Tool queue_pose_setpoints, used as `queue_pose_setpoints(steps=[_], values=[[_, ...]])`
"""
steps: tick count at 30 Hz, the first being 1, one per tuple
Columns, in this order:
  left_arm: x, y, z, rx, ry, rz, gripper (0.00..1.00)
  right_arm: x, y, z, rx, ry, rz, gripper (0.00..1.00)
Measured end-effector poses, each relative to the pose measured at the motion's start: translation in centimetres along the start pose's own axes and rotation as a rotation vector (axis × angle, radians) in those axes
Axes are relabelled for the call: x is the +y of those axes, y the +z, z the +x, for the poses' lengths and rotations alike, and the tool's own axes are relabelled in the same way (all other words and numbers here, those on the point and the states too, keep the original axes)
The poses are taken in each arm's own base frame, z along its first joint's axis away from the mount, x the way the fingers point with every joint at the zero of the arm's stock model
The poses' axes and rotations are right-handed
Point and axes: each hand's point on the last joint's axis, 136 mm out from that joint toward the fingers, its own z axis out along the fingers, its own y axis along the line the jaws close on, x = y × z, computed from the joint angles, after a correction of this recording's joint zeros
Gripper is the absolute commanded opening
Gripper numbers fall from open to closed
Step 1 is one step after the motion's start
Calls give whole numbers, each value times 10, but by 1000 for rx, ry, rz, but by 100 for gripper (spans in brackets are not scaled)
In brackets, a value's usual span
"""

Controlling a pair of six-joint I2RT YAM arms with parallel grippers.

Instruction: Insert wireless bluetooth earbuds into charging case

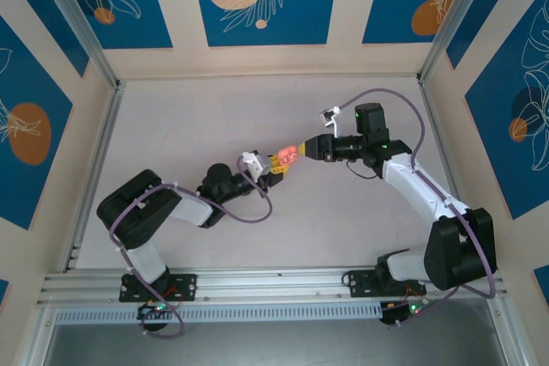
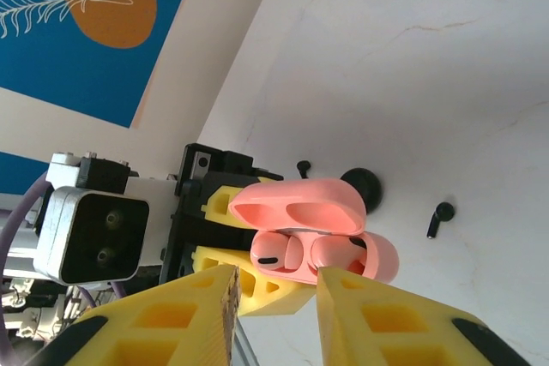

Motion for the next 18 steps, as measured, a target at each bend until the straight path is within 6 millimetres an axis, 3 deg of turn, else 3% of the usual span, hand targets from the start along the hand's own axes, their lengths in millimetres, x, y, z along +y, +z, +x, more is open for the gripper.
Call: queue_pose_setpoints(steps=[18], values=[[0, 0, 0, 0, 0, 0, 10, -10, 12, 8, 50, 14, 45, 31]])
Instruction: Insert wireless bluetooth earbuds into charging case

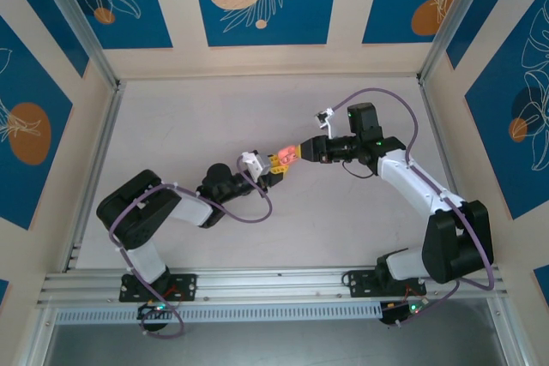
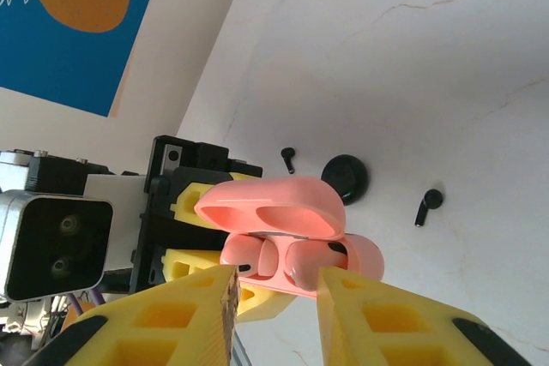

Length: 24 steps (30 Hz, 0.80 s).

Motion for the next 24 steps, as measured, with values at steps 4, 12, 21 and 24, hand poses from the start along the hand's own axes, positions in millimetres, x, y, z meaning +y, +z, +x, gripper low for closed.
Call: queue_pose_setpoints(steps=[4, 12, 21, 24], values=[[0, 0, 0, 0, 0, 0, 10, -2, 3, 0, 6, 2, 3, 30], [0, 0, 0, 1, 0, 0, 10, -6, 8, 3, 23, 5, 7, 26], [0, 0, 2, 6, -2, -2, 10, -9, 12, 3, 33, -5, 39, 19], [1, 0, 3, 11, -4, -5, 10, -10, 13, 3, 40, -21, 72, 17]])
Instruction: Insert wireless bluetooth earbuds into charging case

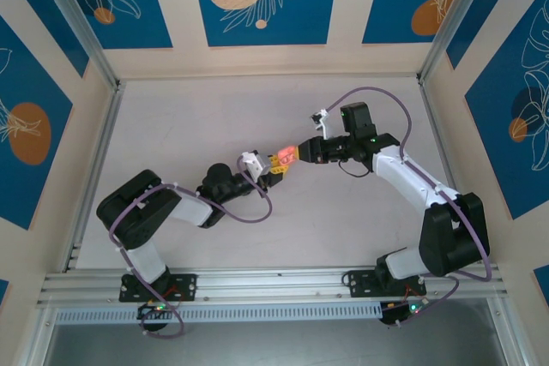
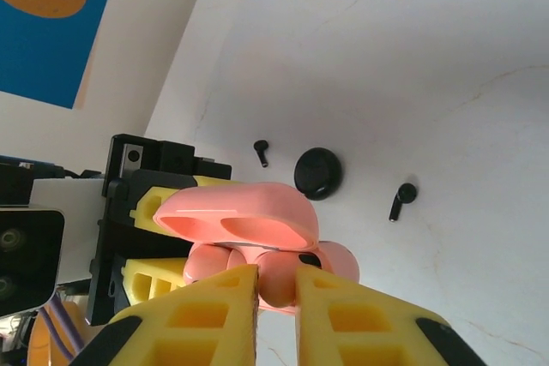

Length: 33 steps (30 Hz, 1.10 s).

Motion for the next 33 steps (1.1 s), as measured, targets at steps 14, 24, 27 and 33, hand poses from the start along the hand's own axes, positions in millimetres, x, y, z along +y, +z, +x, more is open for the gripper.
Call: queue_pose_setpoints(steps=[14, 24, 27, 33], values=[[0, -2, 8, 29, -10, -5, 10, -5, 6, 6, 24, -50, 92, 17], [0, -2, 4, 12, -4, -4, 10, 4, 1, 2, 1, -79, 86, 33], [0, -2, 2, 3, 4, -2, 10, 17, -11, -3, -52, -121, 79, 44], [-2, -2, 3, 4, 17, 6, 10, 27, -41, -19, -164, -191, 74, 57]])
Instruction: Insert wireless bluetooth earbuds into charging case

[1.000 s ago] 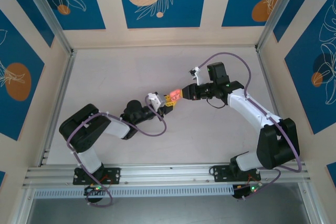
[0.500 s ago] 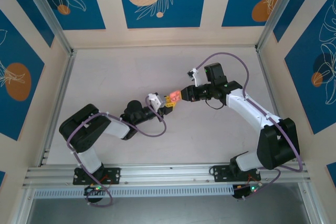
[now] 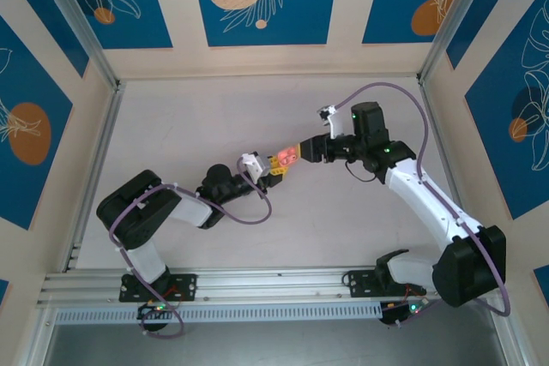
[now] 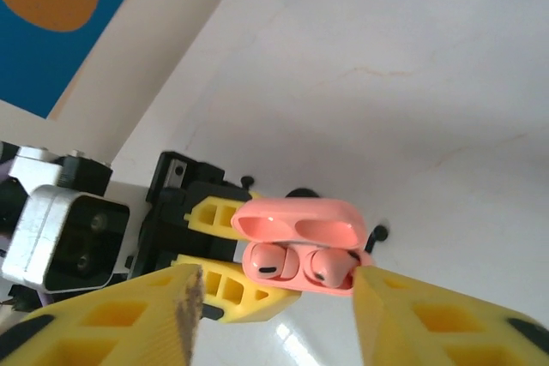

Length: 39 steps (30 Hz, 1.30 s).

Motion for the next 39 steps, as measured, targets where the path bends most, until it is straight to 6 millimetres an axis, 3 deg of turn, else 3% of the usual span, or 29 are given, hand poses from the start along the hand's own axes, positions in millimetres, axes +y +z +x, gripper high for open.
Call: queue_pose_setpoints(steps=[5, 10, 16, 24, 31, 39], values=[[-2, -2, 2, 4, 6, 8, 10, -6, -9, -11, -41, -63, -19, 64], [-4, -4, 6, 14, 3, 17, 10, 0, -15, -13, -41, -213, -64, 76], [-7, -4, 7, 15, 3, 30, 10, 20, -23, -17, -46, -492, -136, 79], [-11, -5, 6, 14, 20, 54, 10, 31, -29, -13, 7, -848, -188, 78], [-14, -5, 6, 12, 20, 70, 10, 20, -8, -9, 179, -1081, -169, 78], [-15, -5, 6, 12, 20, 77, 10, 0, 17, 26, 387, -1127, -217, 77]])
